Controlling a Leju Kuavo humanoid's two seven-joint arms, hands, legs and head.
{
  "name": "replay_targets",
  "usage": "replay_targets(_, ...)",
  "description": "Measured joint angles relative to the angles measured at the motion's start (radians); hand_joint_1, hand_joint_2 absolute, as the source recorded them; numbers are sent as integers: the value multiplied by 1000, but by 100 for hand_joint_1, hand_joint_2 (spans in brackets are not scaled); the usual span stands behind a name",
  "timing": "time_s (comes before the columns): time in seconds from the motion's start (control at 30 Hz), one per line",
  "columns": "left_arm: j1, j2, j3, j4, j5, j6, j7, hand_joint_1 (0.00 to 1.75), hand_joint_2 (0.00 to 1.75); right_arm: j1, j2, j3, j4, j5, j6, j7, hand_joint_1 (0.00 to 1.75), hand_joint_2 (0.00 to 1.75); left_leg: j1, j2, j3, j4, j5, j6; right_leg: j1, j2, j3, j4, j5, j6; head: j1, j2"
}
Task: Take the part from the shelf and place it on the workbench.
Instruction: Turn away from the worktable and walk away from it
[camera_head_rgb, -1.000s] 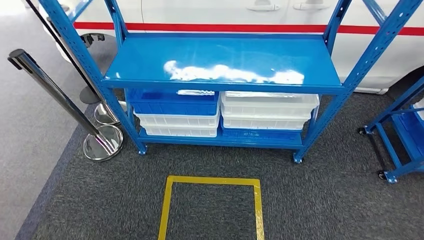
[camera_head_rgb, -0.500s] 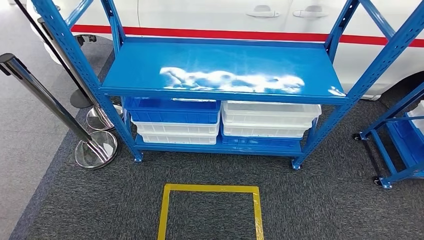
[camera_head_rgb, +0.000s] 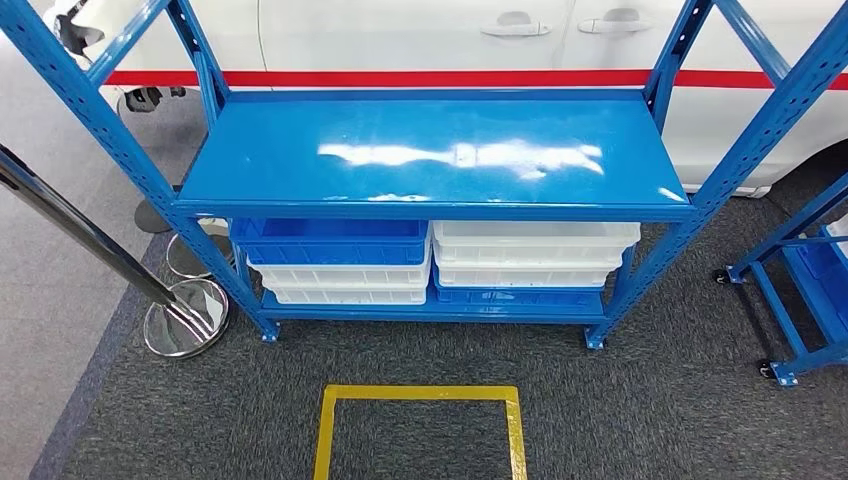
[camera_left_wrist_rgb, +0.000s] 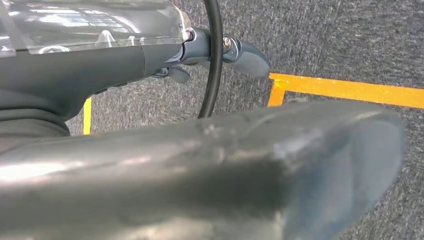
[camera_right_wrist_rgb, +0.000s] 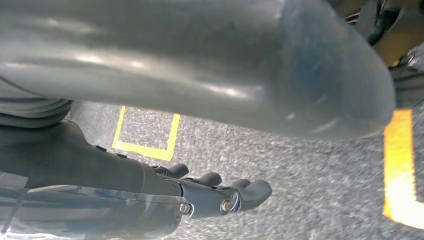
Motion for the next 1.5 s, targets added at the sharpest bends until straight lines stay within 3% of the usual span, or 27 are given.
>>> replay_targets(0.03, 1, 0, 0, 0, 0, 0, 0, 0, 0, 0, 0, 0, 0, 1, 0, 0, 0, 0, 1, 0, -28, 26, -20, -3, 0, 2, 9, 0, -8, 0, 0, 0)
replay_targets(0.07, 2, 0, 0, 0, 0, 0, 1, 0, 0, 0, 0, 0, 0, 1, 1, 0, 0, 0, 2, 0, -41, 21, -20, -3, 0, 3, 20, 1, -16, 1, 0, 0)
replay_targets(0.1, 3, 1, 0, 0, 0, 0, 1, 0, 0, 1, 0, 0, 0, 1, 1, 0, 0, 0, 1, 0, -39, -17, 5, -2, 0, 3, 32, 1, -25, 3, 0, 0)
replay_targets(0.17, 5, 2, 1, 0, 0, 0, 1, 0, 0, 2, 0, 0, 0, 2, 1, 0, 0, 0, 0, -1, -7, -141, 104, 6, 1, 4, 57, 1, -42, 7, 0, 0)
replay_targets(0.23, 5, 2, 3, 0, 0, 3, 2, 0, 0, 0, 0, 0, 0, 4, 1, 0, 0, 0, -6, -2, 10, -217, 164, 17, 2, 6, 72, 2, -55, 15, 0, 0)
replay_targets(0.3, 5, 3, 3, 0, -1, 8, 4, 0, 0, -4, 0, 0, 0, 4, 1, 0, 0, 0, -11, -2, 8, -226, 172, 27, 3, 8, 77, -1, -65, 28, 0, 0)
replay_targets(0.37, 4, 2, 4, 0, -2, 12, 3, 0, 0, -6, 0, 0, 0, 6, 1, 2, 0, 0, -5, -2, 17, -239, 185, 39, 5, 6, 83, -1, -76, 39, 0, 0)
replay_targets(0.43, 2, 1, 4, 0, -3, 13, 0, 0, 0, -8, 0, -1, 0, 7, 0, 5, 0, 0, 1, -1, 25, -254, 188, 50, 5, 4, 59, 50, -111, 47, 0, 0)
replay_targets(0.53, 0, 1, 4, 0, -4, 14, -1, 0, 0, -7, 0, -1, 0, 8, 0, 6, 0, 0, 0, 0, 28, -258, 181, 58, -2, 3, -56, 241, -189, 57, 0, 0)
replay_targets(0.57, 0, 1, 4, 0, -4, 14, -1, 0, 0, -7, 0, -2, 0, 9, 0, 6, 0, 0, 0, 0, 30, -258, 179, 58, -5, 3, -86, 280, -189, 60, 0, 0)
replay_targets(0.6, 1, 1, 4, 0, -4, 15, -1, 0, 0, -6, 0, -2, 0, 11, 0, 6, 0, 0, 0, 0, 34, -258, 175, 57, -7, 2, -99, 282, -168, 62, 0, 0)
replay_targets(0.67, 1, 1, 5, 0, -4, 15, 0, 0, 0, -5, 0, -2, 0, 15, 1, 6, 0, 0, 0, -2, 46, -258, 168, 53, -10, 1, -66, 175, -79, 62, 0, 0)
replay_targets(0.73, 1, 1, 7, 0, -4, 15, 1, 0, 0, -4, -1, -2, 0, 18, 1, 6, 0, 0, -3, -3, 53, -255, 160, 44, -9, -1, -17, 49, -16, 55, 0, 0)
replay_targets(0.77, 0, 1, 8, 0, -4, 15, 1, 0, 0, -5, -1, -3, 0, 18, 1, 6, 0, 44, -5, -3, 54, -254, 156, 39, -7, -2, -6, 17, -5, 51, 0, 0)
replay_targets(0.87, -2, 2, 10, 0, -3, 15, 2, 0, 0, -6, 0, -3, 0, 19, 1, 6, 0, 175, -6, -3, 57, -256, 153, 23, -5, 0, -3, 2, -4, 36, 0, 0)
replay_targets(0.93, -2, 4, 11, 0, -3, 16, 2, 0, 0, -5, -1, -3, 0, 19, 1, 7, 0, 175, -3, -3, 48, -229, 131, 12, -9, -1, 2, -5, 0, 24, 0, 0)
replay_targets(1.03, -1, 4, 13, 0, -3, 18, 2, 0, 0, -5, -1, -4, -1, 18, 0, 8, 0, 175, 4, -3, -30, -52, 36, -3, -10, -3, 5, -9, 1, 14, 0, 0)
replay_targets(1.07, 0, 4, 14, 0, -3, 18, 2, 0, 0, -5, 0, -5, -1, 18, 0, 8, 0, 175, 6, -3, -57, 6, 15, -6, -9, -3, 6, -8, 0, 13, 0, 0)
replay_targets(1.1, 0, 4, 14, 0, -3, 18, 2, 0, 0, -5, 0, -5, -1, 19, 0, 9, 0, 175, 8, -3, -71, 33, 14, -10, -9, -3, 7, -7, -2, 12, 0, 0)
replay_targets(1.13, 1, 4, 15, 0, -3, 19, 2, 0, 0, -5, 0, -6, -1, 20, 1, 10, 0, 175, 10, -3, -65, 19, 33, -15, -10, -2, 9, -6, -4, 11, 0, 0)
replay_targets(1.23, 0, 3, 16, 0, -3, 23, 3, 0, 0, -6, -1, -7, -1, 27, 2, 12, 0, 175, 23, -4, 26, -177, 131, -36, -11, 0, 16, 5, -17, 15, 0, 0)
replay_targets(1.27, -1, 2, 16, 0, -3, 25, 3, 0, 0, -6, -1, -7, -1, 28, 2, 11, 0, 175, 26, -6, 48, -224, 147, -33, -8, 1, 15, 9, -21, 20, 0, 0)
replay_targets(1.37, -1, 0, 17, 0, -2, 29, 3, 0, 0, -7, -2, -8, -1, 28, 1, 8, 0, 44, 24, -11, 60, -251, 149, -15, -1, 4, 13, 11, -24, 28, 0, 0)
replay_targets(1.4, -1, 0, 17, 0, -2, 30, 3, 0, 0, -7, -2, -8, -1, 28, 0, 7, 0, 0, 24, -11, 60, -251, 148, -15, -1, 4, 14, 10, -24, 29, 0, 0)
replay_targets(1.5, -1, 0, 17, 0, -2, 31, 3, 0, 0, -7, -2, -8, -1, 28, 0, 6, 0, 0, 23, -11, 60, -251, 148, -14, -1, 4, 14, 9, -24, 30, 0, 0)
